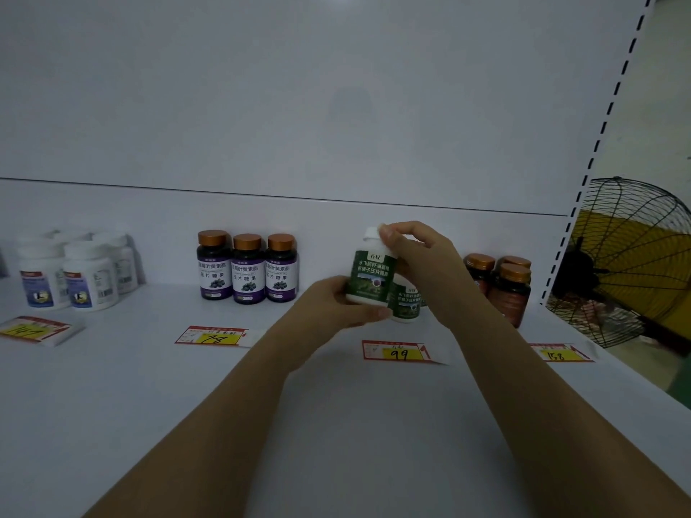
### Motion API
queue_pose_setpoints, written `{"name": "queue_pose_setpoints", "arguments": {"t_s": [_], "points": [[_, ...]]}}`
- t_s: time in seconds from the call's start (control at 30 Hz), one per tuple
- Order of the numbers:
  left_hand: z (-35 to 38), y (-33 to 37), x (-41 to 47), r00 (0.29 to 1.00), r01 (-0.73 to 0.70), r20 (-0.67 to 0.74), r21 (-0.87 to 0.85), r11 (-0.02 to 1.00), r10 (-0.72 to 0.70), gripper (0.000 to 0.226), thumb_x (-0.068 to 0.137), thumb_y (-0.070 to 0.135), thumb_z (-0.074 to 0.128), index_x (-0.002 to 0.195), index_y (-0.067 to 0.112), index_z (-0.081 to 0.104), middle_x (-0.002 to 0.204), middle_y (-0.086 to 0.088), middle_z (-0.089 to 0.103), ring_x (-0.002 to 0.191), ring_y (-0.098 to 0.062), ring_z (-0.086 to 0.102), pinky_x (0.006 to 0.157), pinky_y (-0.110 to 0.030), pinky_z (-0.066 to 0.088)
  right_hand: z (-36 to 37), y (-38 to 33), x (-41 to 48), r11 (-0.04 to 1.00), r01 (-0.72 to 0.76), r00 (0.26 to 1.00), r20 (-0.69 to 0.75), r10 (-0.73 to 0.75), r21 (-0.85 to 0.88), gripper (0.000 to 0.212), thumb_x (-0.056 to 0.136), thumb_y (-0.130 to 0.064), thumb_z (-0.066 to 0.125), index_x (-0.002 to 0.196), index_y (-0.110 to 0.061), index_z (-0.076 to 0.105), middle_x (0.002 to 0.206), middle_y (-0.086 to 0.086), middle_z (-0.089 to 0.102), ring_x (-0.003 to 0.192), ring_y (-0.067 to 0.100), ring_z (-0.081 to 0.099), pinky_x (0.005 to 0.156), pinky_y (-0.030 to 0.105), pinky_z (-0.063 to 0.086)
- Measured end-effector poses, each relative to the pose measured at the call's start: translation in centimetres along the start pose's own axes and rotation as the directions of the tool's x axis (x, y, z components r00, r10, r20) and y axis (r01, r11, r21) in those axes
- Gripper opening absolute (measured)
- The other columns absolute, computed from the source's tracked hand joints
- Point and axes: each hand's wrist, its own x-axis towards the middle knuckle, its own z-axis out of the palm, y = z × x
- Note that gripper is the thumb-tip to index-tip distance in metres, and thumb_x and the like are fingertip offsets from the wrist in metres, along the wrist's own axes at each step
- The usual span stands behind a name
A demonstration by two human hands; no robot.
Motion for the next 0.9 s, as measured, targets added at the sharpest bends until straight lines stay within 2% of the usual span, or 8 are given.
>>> {"name": "queue_pose_setpoints", "arguments": {"t_s": [0.1, 0.2, 0.27, 0.4, 0.5, 0.63, 0.77, 0.9], "points": [[0.08, 0.05, 0.04, 0.981, -0.045, -0.182, 0.103, 0.994, 0.064, 0.045, 0.07, 0.019, 0.081, 0.105, 0.019, 0.053, 0.094, 0.009, 0.066, 0.083, -0.003, 0.064, 0.063, -0.011, 0.047, 0.43, 0.05, 0.05, 0.999, -0.009, 0.999, 0.039, 0.008, 0.031, 0.024, 0.088, -0.039, 0.062, 0.101, -0.019, 0.062, 0.096, 0.002, 0.069, 0.09, 0.019, 0.068, 0.088, 0.042, 0.056], [0.25, -0.18, 0.11, 0.978, -0.04, -0.196, 0.159, 0.987, 0.071, 0.05, 0.069, 0.018, 0.082, 0.104, 0.019, 0.046, 0.09, 0.011, 0.063, 0.077, 0.0, 0.061, 0.054, -0.005, 0.046, 0.57, 0.33, 0.04, 1.0, -0.01, 1.0, 0.022, 0.01, -0.019, 0.032, 0.084, -0.041, 0.066, 0.106, -0.02, 0.056, 0.091, -0.001, 0.068, 0.082, 0.015, 0.069, 0.081, 0.037, 0.059], [0.19, -0.05, 0.16, 0.992, 0.0, -0.123, 0.062, 0.998, 0.008, 0.053, 0.071, 0.017, 0.08, 0.111, 0.019, 0.045, 0.097, 0.007, 0.065, 0.084, -0.002, 0.063, 0.062, -0.008, 0.05, 0.23, 0.47, 0.13, 0.999, -0.016, 1.0, 0.016, 0.017, -0.045, 0.029, 0.086, -0.038, 0.066, 0.107, -0.021, 0.057, 0.096, 0.0, 0.068, 0.087, 0.017, 0.069, 0.084, 0.039, 0.057], [0.11, 0.13, 0.11, 0.997, 0.062, 0.052, -0.09, 0.994, -0.058, 0.042, 0.08, 0.012, 0.071, 0.119, 0.012, 0.056, 0.111, -0.005, 0.068, 0.1, -0.018, 0.067, 0.09, -0.029, 0.053, -0.25, 0.55, 0.18, 0.998, -0.059, 0.995, 0.077, 0.057, 0.03, 0.02, 0.089, -0.029, 0.061, 0.109, -0.024, 0.061, 0.108, 0.006, 0.066, 0.101, 0.027, 0.065, 0.089, 0.048, 0.054], [0.19, 0.1, 0.06, 0.999, 0.022, -0.044, 0.016, 1.0, -0.021, 0.043, 0.077, 0.019, 0.075, 0.116, 0.016, 0.057, 0.109, 0.001, 0.067, 0.097, -0.015, 0.066, 0.086, -0.026, 0.053, 0.07, 0.52, 0.07, 0.994, -0.078, 0.99, 0.12, 0.069, 0.072, 0.022, 0.092, -0.029, 0.058, 0.113, -0.021, 0.059, 0.107, 0.004, 0.064, 0.101, 0.023, 0.063, 0.087, 0.039, 0.056], [0.35, -0.01, 0.15, 0.973, -0.017, -0.222, 0.227, 0.974, 0.069, 0.052, 0.071, 0.027, 0.08, 0.111, 0.021, 0.048, 0.105, 0.009, 0.057, 0.091, -0.009, 0.06, 0.071, -0.014, 0.048, 0.49, 0.62, -0.13, 0.995, -0.001, 0.999, 0.048, 0.006, -0.103, 0.034, 0.086, -0.043, 0.062, 0.114, -0.024, 0.055, 0.101, -0.001, 0.064, 0.094, 0.017, 0.064, 0.083, 0.033, 0.056], [0.2, 0.1, 0.06, 0.992, 0.0, -0.122, 0.15, 0.989, 0.019, 0.055, 0.073, 0.032, 0.077, 0.119, 0.022, 0.049, 0.108, 0.008, 0.06, 0.092, -0.007, 0.061, 0.071, -0.015, 0.049, 0.0, 0.67, 0.02, 0.999, -0.013, 1.0, -0.003, 0.013, -0.047, 0.023, 0.09, -0.036, 0.06, 0.109, -0.023, 0.061, 0.107, 0.004, 0.065, 0.099, 0.024, 0.065, 0.09, 0.047, 0.054], [0.14, 0.37, -0.04, 0.998, 0.037, -0.051, -0.01, 0.999, -0.038, 0.056, 0.075, 0.023, 0.076, 0.124, 0.014, 0.051, 0.111, -0.001, 0.064, 0.095, -0.013, 0.066, 0.081, -0.024, 0.055, 0.06, 0.77, 0.33, 0.998, -0.064, 0.997, 0.054, 0.064, 0.009, 0.022, 0.094, -0.033, 0.052, 0.114, -0.023, 0.057, 0.112, 0.004, 0.062, 0.104, 0.025, 0.062, 0.093, 0.048, 0.052]]}}
